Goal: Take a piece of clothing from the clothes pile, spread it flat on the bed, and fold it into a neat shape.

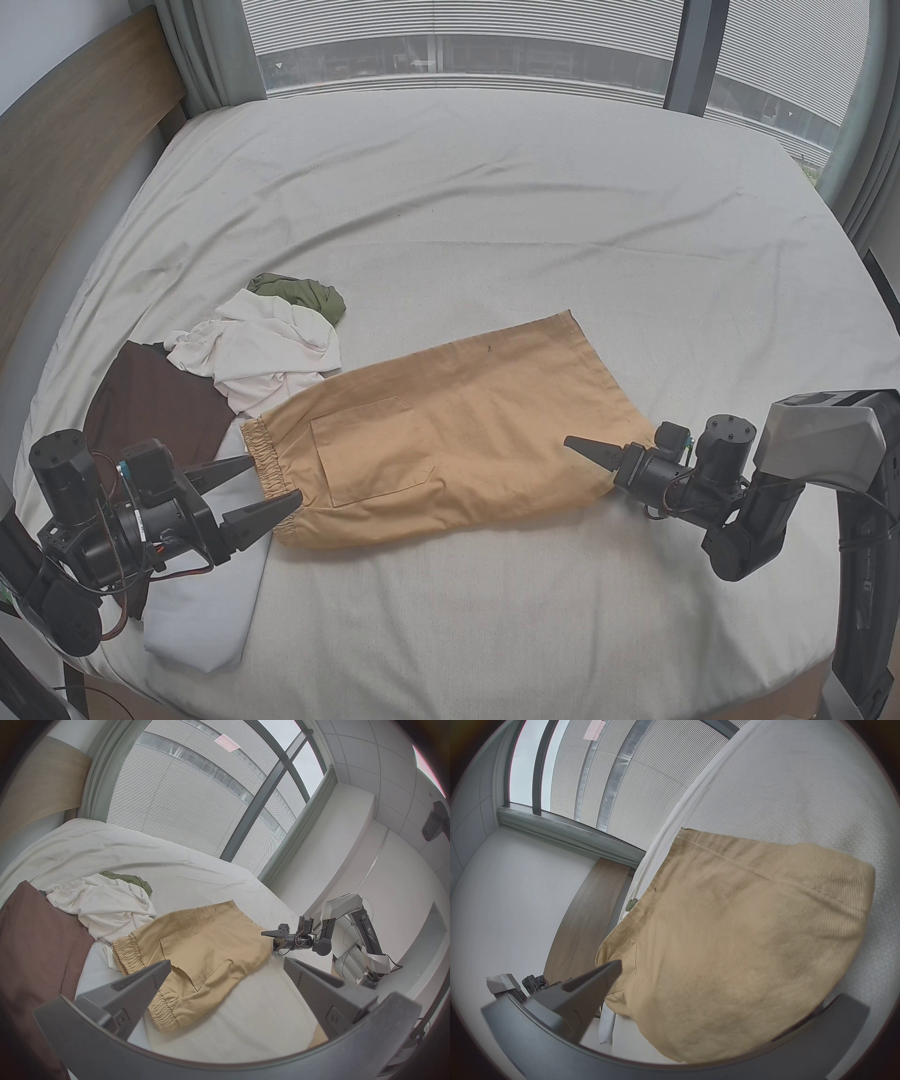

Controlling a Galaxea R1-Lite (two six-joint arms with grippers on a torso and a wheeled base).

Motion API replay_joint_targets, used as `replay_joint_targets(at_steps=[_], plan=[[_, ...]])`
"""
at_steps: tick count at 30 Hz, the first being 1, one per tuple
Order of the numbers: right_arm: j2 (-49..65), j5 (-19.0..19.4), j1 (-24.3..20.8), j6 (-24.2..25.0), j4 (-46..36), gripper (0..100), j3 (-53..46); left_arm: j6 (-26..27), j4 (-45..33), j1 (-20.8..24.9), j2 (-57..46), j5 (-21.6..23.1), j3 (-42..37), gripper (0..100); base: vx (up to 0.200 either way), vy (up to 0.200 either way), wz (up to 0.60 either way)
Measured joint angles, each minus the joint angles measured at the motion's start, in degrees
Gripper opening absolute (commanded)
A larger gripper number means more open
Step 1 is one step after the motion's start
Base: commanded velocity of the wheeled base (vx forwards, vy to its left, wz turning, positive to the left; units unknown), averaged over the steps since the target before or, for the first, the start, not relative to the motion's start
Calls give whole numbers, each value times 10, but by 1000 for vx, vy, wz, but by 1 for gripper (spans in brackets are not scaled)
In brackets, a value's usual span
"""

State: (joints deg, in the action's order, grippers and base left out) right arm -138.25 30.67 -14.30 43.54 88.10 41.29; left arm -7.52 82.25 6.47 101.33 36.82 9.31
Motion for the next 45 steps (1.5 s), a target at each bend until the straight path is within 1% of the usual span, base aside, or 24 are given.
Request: replay_joint_targets(at_steps=[3,7,14,21,24,30,33,42,45], plan=[[-1,-1,0,-1,-3,0,-1,0,0,0,0,0,0,100,0,0,0],[-2,-13,1,-8,-2,0,-3,-4,0,1,0,0,-1,100,0,0,0],[8,-16,1,-44,0,0,-26,-8,0,2,0,0,-1,100,0,0,0],[46,-15,4,-82,-6,0,-91,-16,1,3,-2,0,0,100,0,0,0],[68,-15,5,-97,-26,0,-119,-18,1,5,-3,0,0,100,0,0,0],[113,-15,10,-169,-115,0,-177,-19,1,14,-5,0,-3,100,0,0,0],[132,-15,15,-194,-144,0,-206,-20,1,17,-5,0,-4,100,0,0,0],[164,-16,43,-239,-156,0,-283,-20,0,23,-5,0,-7,100,0,0,0],[168,-16,52,-248,-156,0,-305,-21,0,23,-5,0,-7,100,0,0,0]])
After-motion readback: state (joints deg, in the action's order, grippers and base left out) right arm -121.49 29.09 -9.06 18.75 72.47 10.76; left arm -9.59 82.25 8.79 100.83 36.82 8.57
